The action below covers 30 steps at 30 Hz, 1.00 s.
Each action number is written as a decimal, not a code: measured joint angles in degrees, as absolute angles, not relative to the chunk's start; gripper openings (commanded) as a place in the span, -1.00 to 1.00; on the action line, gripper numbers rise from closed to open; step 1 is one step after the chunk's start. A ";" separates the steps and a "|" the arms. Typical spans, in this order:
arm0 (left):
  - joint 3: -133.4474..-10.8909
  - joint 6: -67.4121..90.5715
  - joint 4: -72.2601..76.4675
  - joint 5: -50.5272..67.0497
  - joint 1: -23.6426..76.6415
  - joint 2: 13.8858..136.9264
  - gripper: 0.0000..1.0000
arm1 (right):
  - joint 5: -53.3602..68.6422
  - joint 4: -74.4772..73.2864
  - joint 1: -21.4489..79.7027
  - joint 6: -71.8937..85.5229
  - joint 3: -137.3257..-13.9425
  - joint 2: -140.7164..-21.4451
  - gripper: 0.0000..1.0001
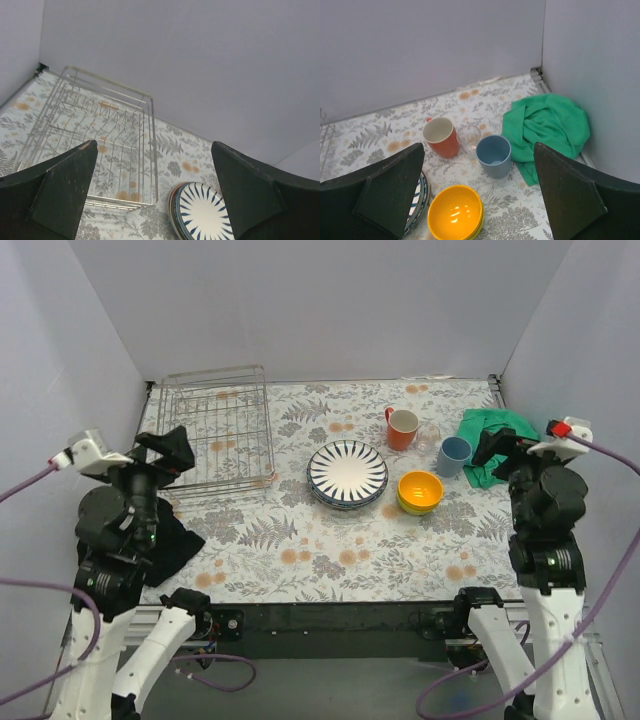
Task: Unload the mixed dishes from the dish rack
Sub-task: Reset both arms
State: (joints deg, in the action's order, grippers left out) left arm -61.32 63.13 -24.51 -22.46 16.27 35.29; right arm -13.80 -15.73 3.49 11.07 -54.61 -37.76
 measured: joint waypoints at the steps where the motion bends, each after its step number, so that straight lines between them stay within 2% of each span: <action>1: -62.11 62.74 -25.45 -23.51 16.27 33.15 0.96 | -13.87 -16.21 3.49 10.55 -54.61 -34.76 0.96; 9: -64.79 60.82 -33.17 -29.47 18.13 22.98 0.96 | -17.21 -17.93 5.65 7.31 -47.13 -16.08 0.96; 13: -60.64 60.20 -35.66 -31.75 20.58 17.74 0.96 | -18.09 -19.90 5.87 5.19 -43.00 -10.74 0.96; 22: -47.72 59.99 -35.88 -31.53 21.89 6.42 0.96 | -22.76 -20.51 6.02 2.94 -36.36 -0.80 0.96; 30: -37.21 58.85 -28.42 -30.68 21.89 -0.08 0.97 | -22.96 -20.51 6.02 1.26 -30.79 -0.21 0.96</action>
State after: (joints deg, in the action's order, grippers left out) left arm -37.21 58.85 -28.42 -30.68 21.89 -0.08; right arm -22.96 -20.51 6.02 1.26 -30.79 -0.21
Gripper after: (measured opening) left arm 0.982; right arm 0.982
